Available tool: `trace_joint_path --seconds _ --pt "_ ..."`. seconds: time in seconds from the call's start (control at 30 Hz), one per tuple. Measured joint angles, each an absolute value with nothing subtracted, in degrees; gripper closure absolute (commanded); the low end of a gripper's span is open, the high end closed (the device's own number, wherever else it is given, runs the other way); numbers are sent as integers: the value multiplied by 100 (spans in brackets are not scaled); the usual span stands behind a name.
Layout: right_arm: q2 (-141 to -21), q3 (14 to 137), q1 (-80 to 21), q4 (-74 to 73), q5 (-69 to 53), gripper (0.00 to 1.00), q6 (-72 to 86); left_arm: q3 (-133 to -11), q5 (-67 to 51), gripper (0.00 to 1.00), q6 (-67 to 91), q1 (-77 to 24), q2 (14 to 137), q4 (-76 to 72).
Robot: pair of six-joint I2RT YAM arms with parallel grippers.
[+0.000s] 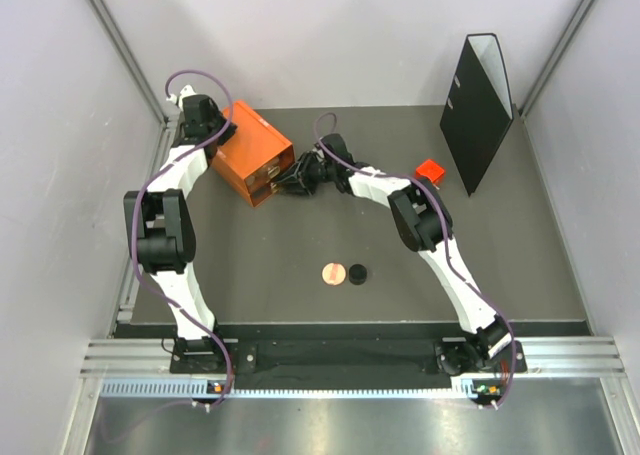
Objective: Organize the makeup
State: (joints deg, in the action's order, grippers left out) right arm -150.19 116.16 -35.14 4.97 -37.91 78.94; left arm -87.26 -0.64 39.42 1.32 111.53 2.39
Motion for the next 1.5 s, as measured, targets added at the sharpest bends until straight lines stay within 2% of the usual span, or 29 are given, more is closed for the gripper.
trace_joint_path --seconds 0.03,0.13,0.37,1.07,1.5 --pt "-15019 11660 -3516 458 -3785 79 7867 -8726 -62 100 3944 132 11153 239" --pt "-15019 11738 -3518 274 -3787 89 7835 -8726 -60 100 3951 132 11150 228" --pt "-15019 11998 -3520 -209 -3741 94 7701 -8718 -60 100 3957 137 11153 207" --pt "-14606 12070 -3500 -1638 -3415 97 6571 -8709 -58 100 3977 137 11153 196" --pt "-13920 11157 -3212 -2246 -3710 96 5605 -8711 -67 100 3979 119 11155 189"
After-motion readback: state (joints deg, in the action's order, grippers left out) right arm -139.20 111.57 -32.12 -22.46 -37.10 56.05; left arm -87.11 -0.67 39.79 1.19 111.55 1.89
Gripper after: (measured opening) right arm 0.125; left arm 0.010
